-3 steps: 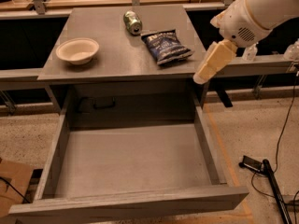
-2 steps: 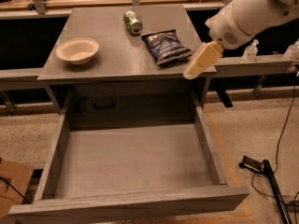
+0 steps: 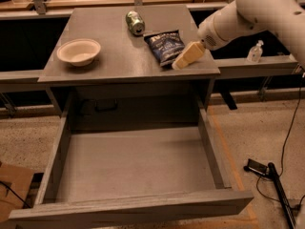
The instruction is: Place blue chip bag into top drawer
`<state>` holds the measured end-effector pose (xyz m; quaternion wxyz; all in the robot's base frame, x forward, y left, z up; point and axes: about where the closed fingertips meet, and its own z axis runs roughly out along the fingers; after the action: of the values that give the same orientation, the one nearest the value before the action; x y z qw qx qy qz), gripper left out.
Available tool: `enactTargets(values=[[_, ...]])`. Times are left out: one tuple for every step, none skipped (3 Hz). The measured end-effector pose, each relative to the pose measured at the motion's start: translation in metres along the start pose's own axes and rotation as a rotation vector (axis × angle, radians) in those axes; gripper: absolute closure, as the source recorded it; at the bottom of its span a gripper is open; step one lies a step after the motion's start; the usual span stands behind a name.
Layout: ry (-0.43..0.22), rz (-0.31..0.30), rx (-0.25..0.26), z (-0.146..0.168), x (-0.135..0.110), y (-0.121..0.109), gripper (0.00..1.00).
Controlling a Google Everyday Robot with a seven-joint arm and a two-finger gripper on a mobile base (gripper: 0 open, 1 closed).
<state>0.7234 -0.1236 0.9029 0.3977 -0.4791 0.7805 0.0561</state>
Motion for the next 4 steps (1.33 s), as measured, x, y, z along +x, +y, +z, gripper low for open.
enactTargets(values=[[-0.027, 0.081, -0.018, 0.052, -0.001, -0.021, 0.0], [-0.037, 0.154, -0.059, 0.091, 0.001, -0.027, 0.18], [-0.07, 0.18, -0.084, 0.103, -0.003, -0.028, 0.42], [-0.09, 0.152, -0.092, 0.093, -0.008, -0.021, 0.65]])
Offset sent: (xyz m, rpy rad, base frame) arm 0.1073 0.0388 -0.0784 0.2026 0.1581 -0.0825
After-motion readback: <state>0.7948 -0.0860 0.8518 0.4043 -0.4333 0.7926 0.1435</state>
